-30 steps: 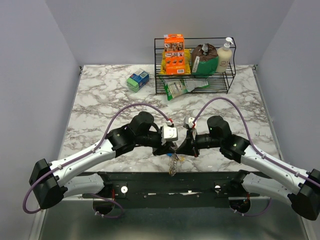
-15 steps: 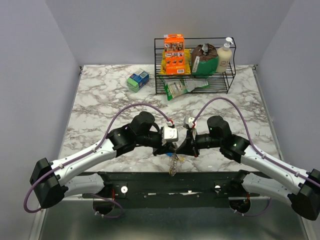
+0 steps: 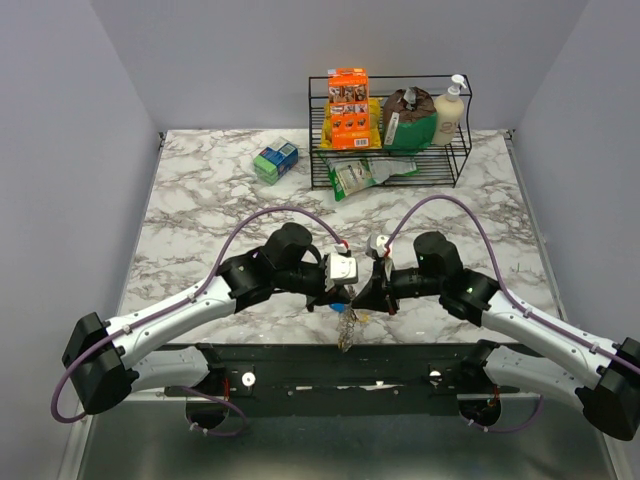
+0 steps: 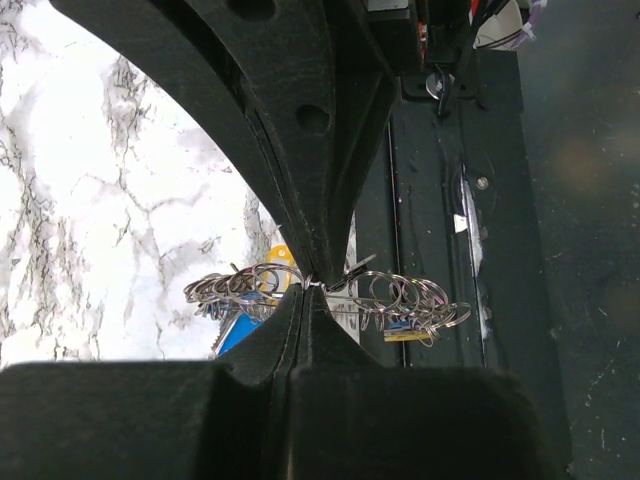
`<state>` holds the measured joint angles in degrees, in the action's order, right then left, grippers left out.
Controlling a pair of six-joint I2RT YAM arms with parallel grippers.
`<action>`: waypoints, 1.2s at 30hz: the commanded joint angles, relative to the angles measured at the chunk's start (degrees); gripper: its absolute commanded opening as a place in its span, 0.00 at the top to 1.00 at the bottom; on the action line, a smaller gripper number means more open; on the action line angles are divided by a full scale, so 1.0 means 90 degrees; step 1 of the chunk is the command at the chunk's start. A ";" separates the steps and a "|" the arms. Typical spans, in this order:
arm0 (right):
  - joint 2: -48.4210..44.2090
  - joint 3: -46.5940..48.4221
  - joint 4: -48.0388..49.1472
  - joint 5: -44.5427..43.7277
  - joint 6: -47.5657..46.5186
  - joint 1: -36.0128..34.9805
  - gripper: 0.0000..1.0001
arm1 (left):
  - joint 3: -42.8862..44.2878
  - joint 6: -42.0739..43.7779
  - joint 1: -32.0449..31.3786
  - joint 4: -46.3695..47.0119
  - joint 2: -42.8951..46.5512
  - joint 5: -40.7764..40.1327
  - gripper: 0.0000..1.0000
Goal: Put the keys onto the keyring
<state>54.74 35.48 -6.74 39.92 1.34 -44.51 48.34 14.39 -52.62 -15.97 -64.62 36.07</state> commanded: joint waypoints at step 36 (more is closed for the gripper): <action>-0.1668 -0.0086 0.0691 -0.1419 0.0681 0.0034 0.22 | -0.3730 -0.2068 -0.0042 0.7134 0.2219 -0.1411 1.00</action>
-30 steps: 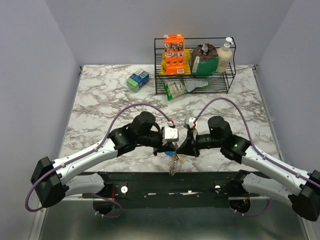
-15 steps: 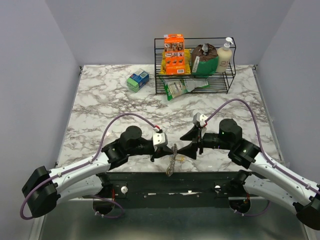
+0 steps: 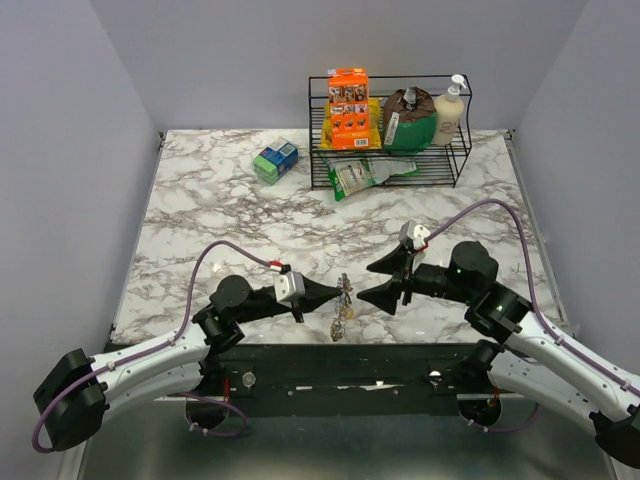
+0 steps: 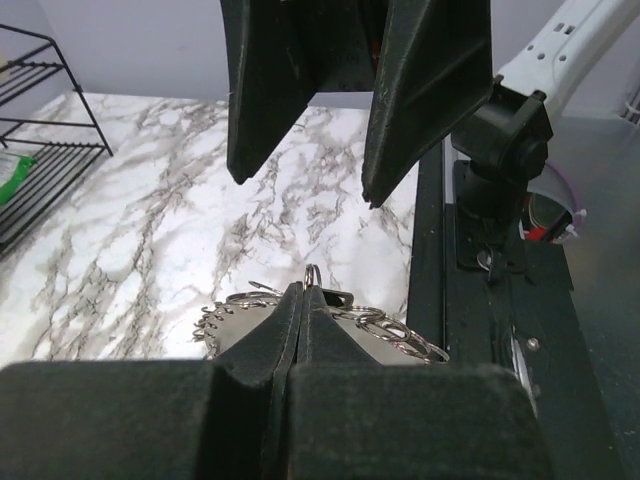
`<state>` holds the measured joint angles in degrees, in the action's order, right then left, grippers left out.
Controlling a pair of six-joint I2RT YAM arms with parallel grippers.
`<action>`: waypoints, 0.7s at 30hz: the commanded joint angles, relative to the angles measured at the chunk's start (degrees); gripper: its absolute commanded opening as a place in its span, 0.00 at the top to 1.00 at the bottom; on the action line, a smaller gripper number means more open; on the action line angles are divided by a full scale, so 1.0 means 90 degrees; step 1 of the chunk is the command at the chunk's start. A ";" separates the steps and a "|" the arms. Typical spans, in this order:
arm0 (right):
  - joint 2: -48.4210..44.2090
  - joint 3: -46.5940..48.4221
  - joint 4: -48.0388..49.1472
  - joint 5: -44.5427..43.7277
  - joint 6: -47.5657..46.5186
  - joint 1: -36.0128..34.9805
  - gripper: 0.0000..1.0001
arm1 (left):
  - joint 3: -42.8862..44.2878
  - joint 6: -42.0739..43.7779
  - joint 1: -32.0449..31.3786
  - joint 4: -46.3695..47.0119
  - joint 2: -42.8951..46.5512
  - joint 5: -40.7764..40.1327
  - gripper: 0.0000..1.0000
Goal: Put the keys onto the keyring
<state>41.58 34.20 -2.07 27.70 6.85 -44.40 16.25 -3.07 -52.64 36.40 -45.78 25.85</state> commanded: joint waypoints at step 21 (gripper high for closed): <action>-0.0206 -0.0176 0.1577 0.1872 0.0254 0.0031 0.34 | -0.0702 -0.0411 -0.0040 0.3465 0.0175 0.0712 1.00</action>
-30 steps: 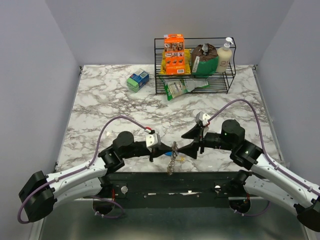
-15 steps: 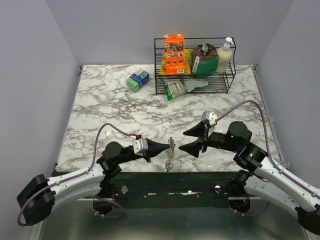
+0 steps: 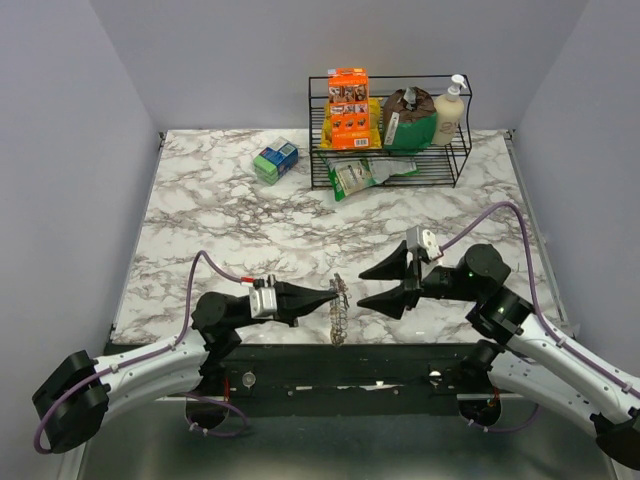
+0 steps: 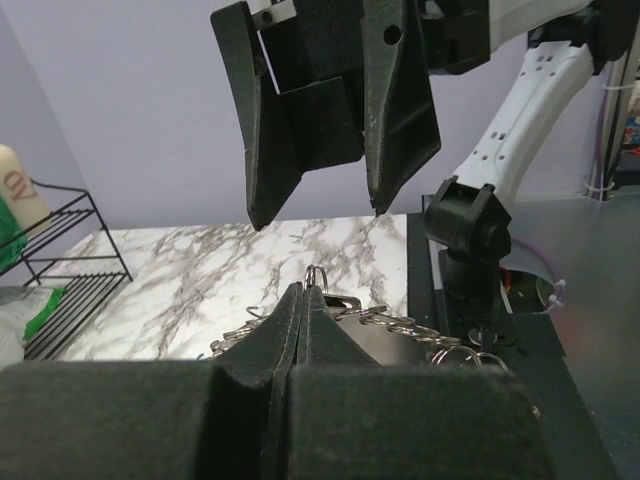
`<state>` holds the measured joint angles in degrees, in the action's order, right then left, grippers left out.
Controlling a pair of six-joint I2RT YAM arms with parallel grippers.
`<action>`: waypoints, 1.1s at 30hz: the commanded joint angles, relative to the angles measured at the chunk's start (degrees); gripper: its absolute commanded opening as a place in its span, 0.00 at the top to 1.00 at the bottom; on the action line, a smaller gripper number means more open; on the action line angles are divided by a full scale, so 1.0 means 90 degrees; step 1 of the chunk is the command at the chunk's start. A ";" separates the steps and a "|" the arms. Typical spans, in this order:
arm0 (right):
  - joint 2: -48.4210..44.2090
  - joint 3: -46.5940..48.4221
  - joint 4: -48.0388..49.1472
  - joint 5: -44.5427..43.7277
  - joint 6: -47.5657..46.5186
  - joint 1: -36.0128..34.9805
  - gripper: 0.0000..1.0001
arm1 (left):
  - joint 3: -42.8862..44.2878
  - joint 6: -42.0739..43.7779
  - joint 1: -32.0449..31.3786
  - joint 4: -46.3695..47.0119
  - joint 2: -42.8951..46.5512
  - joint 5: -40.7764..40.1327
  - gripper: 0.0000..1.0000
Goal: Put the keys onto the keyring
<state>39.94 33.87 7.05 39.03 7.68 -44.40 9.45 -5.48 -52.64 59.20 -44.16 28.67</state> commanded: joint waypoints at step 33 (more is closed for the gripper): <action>0.1147 -0.0160 0.1072 0.1367 0.0396 0.0041 0.76 | 0.0356 -0.0144 -0.0040 0.0493 -0.0044 0.0487 1.00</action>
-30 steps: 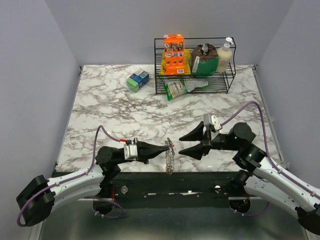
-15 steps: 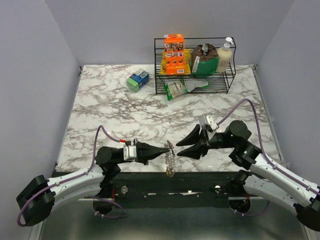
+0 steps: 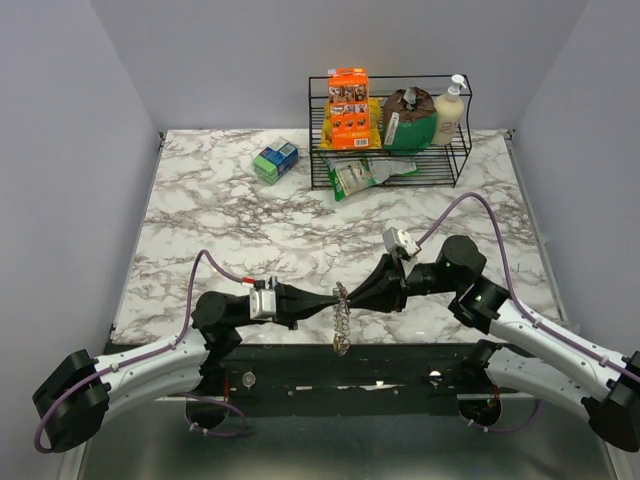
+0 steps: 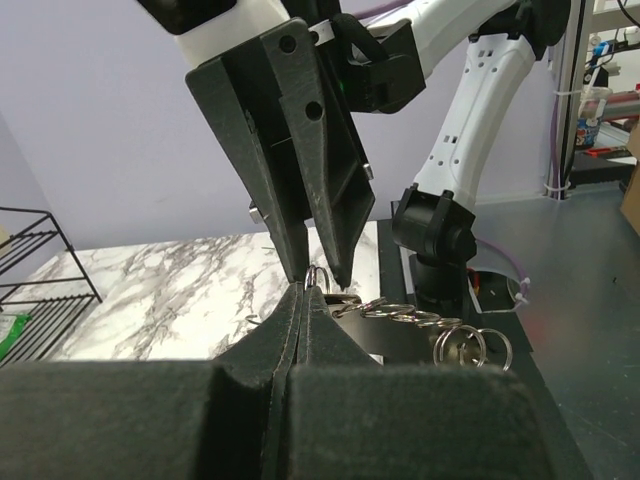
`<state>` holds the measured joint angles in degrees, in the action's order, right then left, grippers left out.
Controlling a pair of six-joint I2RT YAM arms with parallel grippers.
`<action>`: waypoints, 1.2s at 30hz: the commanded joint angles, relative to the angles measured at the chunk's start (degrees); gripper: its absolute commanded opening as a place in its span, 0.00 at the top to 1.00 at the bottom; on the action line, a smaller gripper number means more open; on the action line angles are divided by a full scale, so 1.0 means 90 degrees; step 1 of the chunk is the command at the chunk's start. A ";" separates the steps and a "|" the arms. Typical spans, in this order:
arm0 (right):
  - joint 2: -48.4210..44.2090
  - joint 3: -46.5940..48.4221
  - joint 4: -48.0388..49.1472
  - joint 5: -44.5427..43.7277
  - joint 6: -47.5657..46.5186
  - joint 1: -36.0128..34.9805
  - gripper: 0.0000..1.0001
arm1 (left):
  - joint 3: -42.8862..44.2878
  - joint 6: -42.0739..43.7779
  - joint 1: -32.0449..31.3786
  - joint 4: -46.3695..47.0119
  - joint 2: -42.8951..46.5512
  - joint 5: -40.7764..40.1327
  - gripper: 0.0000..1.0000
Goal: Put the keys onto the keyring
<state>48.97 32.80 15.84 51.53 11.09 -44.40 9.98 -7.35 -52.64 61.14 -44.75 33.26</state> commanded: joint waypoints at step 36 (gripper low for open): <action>0.0457 -0.0246 -0.0021 -0.0022 -0.0207 0.0031 0.99 | 0.0464 -0.0062 -0.0040 0.0462 -0.0018 0.0172 1.00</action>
<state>51.99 31.73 16.49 50.54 10.76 -44.40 10.83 -7.22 -52.64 59.44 -45.12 33.32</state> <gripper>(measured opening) 0.013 0.008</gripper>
